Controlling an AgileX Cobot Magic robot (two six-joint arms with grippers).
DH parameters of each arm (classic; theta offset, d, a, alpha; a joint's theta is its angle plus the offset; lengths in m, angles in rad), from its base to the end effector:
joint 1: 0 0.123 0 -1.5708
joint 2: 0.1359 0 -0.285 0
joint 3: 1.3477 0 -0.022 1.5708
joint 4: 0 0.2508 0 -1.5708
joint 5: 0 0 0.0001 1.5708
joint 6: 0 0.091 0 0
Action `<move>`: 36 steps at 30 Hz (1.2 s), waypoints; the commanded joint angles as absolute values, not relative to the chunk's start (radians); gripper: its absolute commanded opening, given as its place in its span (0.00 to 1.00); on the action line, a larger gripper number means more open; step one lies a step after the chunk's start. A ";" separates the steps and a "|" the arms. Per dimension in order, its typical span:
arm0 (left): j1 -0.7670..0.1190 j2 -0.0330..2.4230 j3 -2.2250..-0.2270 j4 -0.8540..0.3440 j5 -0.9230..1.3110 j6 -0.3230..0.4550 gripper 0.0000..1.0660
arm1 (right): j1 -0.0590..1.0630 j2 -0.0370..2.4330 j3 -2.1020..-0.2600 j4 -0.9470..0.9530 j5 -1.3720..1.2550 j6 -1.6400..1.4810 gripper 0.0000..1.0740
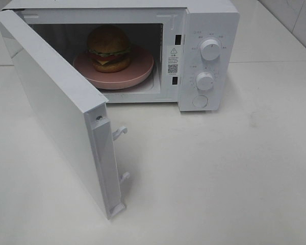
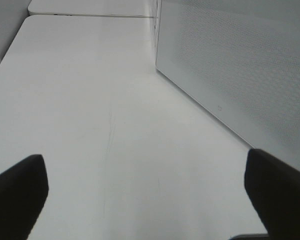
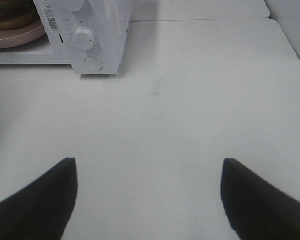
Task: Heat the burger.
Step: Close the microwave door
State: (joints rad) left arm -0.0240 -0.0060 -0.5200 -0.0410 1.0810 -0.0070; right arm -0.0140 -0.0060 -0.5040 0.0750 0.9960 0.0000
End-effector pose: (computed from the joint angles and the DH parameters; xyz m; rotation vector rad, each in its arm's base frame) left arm -0.0091 -0.0031 0.2812 0.0204 2.0385 -0.0684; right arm -0.0038 0.0058 0.2839 0.0128 1.9683 0.0795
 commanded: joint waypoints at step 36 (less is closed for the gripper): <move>-0.026 0.204 -0.550 -0.015 0.844 -0.014 0.61 | -0.020 -0.031 -0.498 0.075 0.995 -0.007 0.71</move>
